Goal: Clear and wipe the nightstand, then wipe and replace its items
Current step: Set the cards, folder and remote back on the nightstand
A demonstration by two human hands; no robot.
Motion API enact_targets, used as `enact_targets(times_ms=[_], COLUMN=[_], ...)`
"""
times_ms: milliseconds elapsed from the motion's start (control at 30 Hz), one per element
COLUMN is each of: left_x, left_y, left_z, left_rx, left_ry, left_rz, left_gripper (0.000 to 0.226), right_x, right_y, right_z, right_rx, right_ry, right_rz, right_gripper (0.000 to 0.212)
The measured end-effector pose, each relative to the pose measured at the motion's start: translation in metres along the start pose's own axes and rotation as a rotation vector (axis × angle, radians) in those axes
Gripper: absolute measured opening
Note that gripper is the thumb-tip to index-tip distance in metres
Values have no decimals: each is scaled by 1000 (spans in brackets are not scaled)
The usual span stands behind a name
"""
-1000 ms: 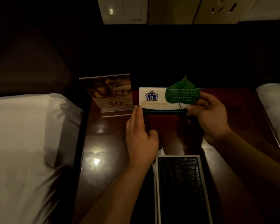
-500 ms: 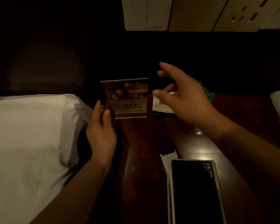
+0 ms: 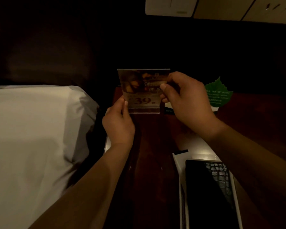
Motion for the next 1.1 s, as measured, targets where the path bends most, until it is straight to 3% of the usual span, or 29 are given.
enact_targets(times_ms=[200,333,467,633,733,833,1100], left_x=[-1,-2,-5,-9,-9,-10,-9], left_y=[4,9,9,7,5,3,1], left_z=[-3,1,5,5,3,3,3], left_rx=[80,-17,-70,-94,-95,-98,-98], left_ry=[38,91,77,47,74,69,54], left_rz=[-27,-2,27,24,5,10,-22], left_gripper=[38,50,59,58,57,56,59], right_x=[-8,-16,-46,-77,-71,-63,-70], right_y=[2,-5,-49,-115,-125,-121,-118], right_z=[-1,6,42,72,63,54,60], right_rx=[18,-3,235,274,352,330,381], right_ry=[-38,-18,-178,-399,-290,-153,-223], right_rz=[-9,-40,-282,-646,-693,-638,-657], right_gripper=[19,32,36,40,54,52,56])
Point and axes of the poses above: each hand's wrist, its own x-axis towards the middle knuckle, its own z-axis out of the back of the hand, y = z × x, the point moved 4 cm from there along x, towards the middle knuckle, and after that the axes turned 9 degrees about -z, right-handed, at the moved point
